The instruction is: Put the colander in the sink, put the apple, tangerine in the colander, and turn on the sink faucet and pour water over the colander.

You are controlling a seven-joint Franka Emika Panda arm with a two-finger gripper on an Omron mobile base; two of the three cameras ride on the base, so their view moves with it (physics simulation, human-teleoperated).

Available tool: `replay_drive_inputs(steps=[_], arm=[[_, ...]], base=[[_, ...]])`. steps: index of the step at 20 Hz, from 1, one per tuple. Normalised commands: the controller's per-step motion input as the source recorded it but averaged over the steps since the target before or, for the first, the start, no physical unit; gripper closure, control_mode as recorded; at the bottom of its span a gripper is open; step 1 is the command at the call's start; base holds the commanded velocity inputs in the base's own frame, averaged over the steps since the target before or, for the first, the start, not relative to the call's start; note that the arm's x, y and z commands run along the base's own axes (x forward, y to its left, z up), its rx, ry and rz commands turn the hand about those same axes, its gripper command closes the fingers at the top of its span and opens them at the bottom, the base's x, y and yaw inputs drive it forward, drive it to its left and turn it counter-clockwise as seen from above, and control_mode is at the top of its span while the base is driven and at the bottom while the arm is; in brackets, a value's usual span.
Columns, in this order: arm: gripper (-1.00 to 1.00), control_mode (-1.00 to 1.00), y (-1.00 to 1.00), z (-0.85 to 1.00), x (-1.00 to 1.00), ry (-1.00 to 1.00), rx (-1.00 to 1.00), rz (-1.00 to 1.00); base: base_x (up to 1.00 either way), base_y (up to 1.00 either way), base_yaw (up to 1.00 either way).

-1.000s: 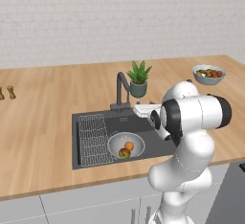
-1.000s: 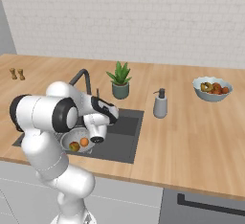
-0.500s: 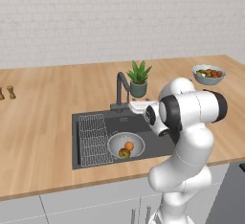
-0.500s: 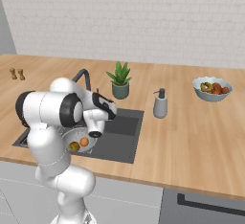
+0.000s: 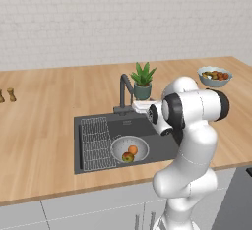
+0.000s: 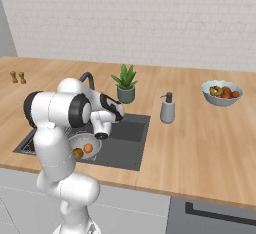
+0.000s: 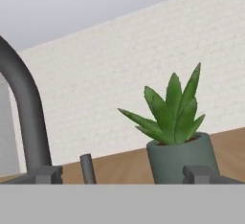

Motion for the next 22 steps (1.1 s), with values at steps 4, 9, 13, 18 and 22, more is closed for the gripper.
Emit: replay_drive_inputs(steps=[4, 9, 13, 18, 22], arm=[[-1.0, -1.0, 0.0, 0.0, 0.19, 0.04, 0.0, -0.01], [-1.0, -1.0, 0.08, 0.0, 0.01, 0.1, -0.03, 0.0], [-1.0, -1.0, 0.11, 0.0, 0.0, 0.16, -0.04, 0.0], [-1.0, -1.0, 0.01, 0.0, 0.0, 0.13, -0.03, 0.0], [-1.0, -1.0, 0.0, 0.0, 0.05, 0.11, -0.01, 0.0]], base=[[0.0, 0.0, 0.0], [0.0, 0.0, 0.0], [0.0, 0.0, 0.0], [0.0, 0.0, 0.0], [0.0, 0.0, 0.0]])
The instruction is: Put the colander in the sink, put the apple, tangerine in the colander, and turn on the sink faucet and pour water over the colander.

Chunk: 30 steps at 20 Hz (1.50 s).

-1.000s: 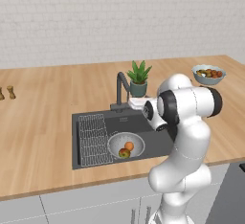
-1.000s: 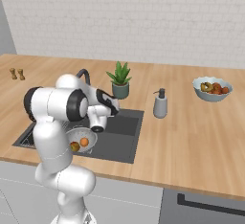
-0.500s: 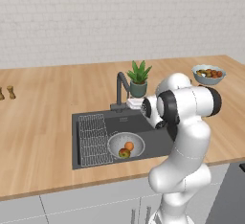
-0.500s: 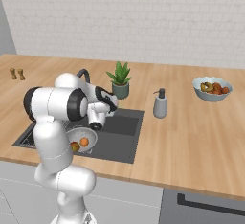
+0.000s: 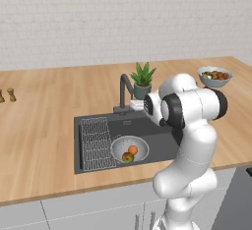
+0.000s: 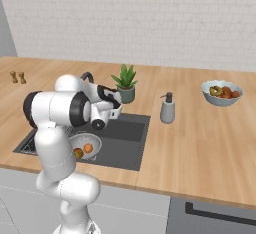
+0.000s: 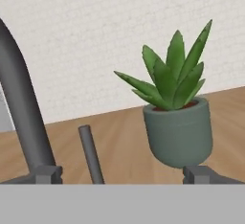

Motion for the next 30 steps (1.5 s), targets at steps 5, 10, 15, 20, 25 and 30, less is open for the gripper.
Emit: replay_drive_inputs(steps=[5, 10, 15, 20, 25, 30], arm=[[-1.0, -1.0, 0.04, -0.01, 0.23, 0.03, -0.02, 0.0], [-1.0, -1.0, 0.11, -0.05, 0.32, 0.0, 0.0, 0.0], [-1.0, -1.0, 0.08, -0.05, 0.24, 0.0, 0.0, 0.0], [-1.0, -1.0, 0.1, -0.01, 0.15, 0.02, 0.0, 0.0], [-1.0, -1.0, 0.09, -0.01, 0.09, 0.03, 0.0, 0.0], [-1.0, -1.0, 0.02, -0.01, 0.09, 0.02, 0.0, 0.0]], base=[[0.0, 0.0, 0.0], [0.0, 0.0, 0.0], [0.0, 0.0, 0.0], [0.0, 0.0, 0.0], [0.0, 0.0, 0.0], [0.0, 0.0, 0.0]])
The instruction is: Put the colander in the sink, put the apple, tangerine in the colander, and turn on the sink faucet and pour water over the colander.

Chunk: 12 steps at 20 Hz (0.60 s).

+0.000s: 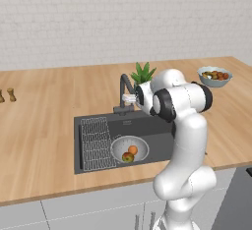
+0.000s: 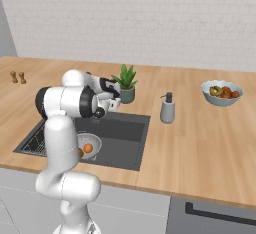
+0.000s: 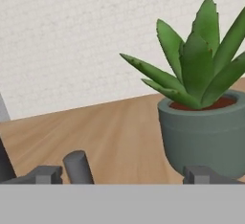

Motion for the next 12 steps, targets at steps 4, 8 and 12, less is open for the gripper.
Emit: replay_drive_inputs(steps=[4, 8, 12], arm=[[-1.0, -1.0, 0.0, -0.05, 0.06, 0.0, 0.0, 0.0], [-1.0, -1.0, 0.0, -0.04, 0.0, 0.0, 0.0, 0.0], [-1.0, -1.0, 0.0, -0.02, 0.0, 0.0, 0.0, 0.01]], base=[[0.0, 0.0, 0.0], [0.0, 0.0, 0.0], [0.0, 0.0, 0.0]])
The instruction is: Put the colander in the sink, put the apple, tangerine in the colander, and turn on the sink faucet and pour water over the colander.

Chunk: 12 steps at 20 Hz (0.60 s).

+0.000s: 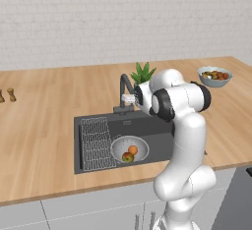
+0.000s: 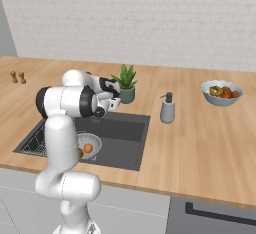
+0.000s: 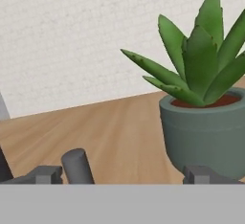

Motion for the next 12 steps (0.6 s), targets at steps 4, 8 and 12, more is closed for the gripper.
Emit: replay_drive_inputs(steps=[4, 8, 12], arm=[[-1.0, -1.0, 0.0, 0.0, 0.01, 0.0, 0.0, 0.01], [-1.0, -1.0, 0.0, 0.0, 0.03, 0.0, 0.0, 0.01], [-1.0, -1.0, 0.0, 0.0, 0.08, 0.0, 0.0, 0.01]], base=[[0.0, 0.0, 0.0], [0.0, 0.0, 0.0], [0.0, 0.0, 0.0]])
